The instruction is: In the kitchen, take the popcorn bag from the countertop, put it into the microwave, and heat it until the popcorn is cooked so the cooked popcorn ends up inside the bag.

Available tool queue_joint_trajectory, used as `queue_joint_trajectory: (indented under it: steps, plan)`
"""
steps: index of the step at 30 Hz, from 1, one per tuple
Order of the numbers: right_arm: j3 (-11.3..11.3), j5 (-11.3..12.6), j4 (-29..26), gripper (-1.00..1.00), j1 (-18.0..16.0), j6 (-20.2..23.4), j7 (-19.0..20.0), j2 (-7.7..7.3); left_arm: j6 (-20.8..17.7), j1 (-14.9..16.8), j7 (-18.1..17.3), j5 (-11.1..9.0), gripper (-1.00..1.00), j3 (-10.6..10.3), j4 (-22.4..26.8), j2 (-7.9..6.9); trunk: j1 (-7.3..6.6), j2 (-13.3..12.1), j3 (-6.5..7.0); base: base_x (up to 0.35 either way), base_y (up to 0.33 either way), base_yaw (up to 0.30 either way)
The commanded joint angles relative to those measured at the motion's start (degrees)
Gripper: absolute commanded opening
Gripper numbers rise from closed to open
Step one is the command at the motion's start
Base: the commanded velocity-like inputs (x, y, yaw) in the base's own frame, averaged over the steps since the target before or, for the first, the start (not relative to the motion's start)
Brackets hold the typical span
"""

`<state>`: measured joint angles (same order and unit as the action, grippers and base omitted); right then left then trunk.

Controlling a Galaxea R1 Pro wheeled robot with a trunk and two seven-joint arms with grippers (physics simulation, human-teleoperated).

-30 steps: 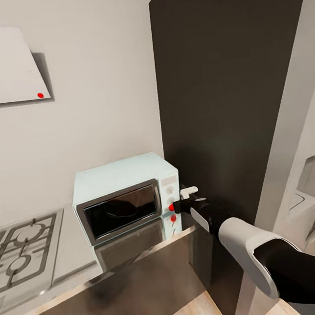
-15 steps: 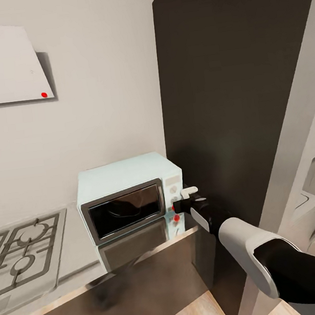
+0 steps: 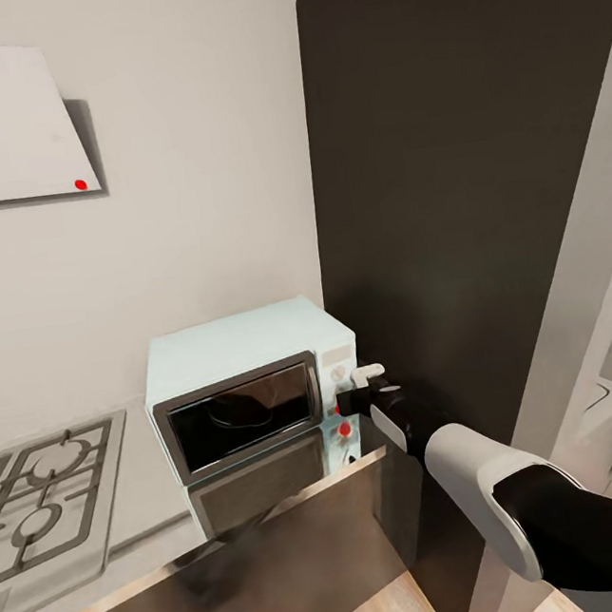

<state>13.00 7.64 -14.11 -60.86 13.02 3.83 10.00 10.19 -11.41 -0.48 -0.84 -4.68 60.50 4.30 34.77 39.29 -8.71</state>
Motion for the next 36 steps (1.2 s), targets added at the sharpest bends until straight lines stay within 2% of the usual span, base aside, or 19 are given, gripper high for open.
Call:
queue_joint_trajectory:
  steps: [1,10,17,36]
  plan:
    - [0.25,0.61,-0.04,-1.00,-0.05,0.25,-0.05,0.00,0.10,-0.01,-0.05,-0.08,1.00,0.02,0.05,0.01,0.02,0.07,-0.08,0.002,0.000,0.000]
    - [0.27,0.60,-0.04,-1.00,0.28,0.25,-0.05,0.00,0.10,-0.01,-0.05,-0.06,1.00,0.02,0.05,0.01,0.02,0.07,-0.08,0.000,0.000,0.000]
    - [0.26,0.54,-0.04,-1.00,1.76,0.17,-0.05,0.00,0.10,-0.03,-0.05,-0.04,1.00,0.02,0.05,0.01,0.02,0.07,-0.08,0.000,0.000,0.000]
    - [0.27,0.54,-0.04,-1.00,1.88,0.16,-0.05,0.00,0.10,-0.01,-0.05,-0.13,1.00,0.11,0.05,-0.02,0.02,0.07,-0.08,0.045,-0.015,0.000]
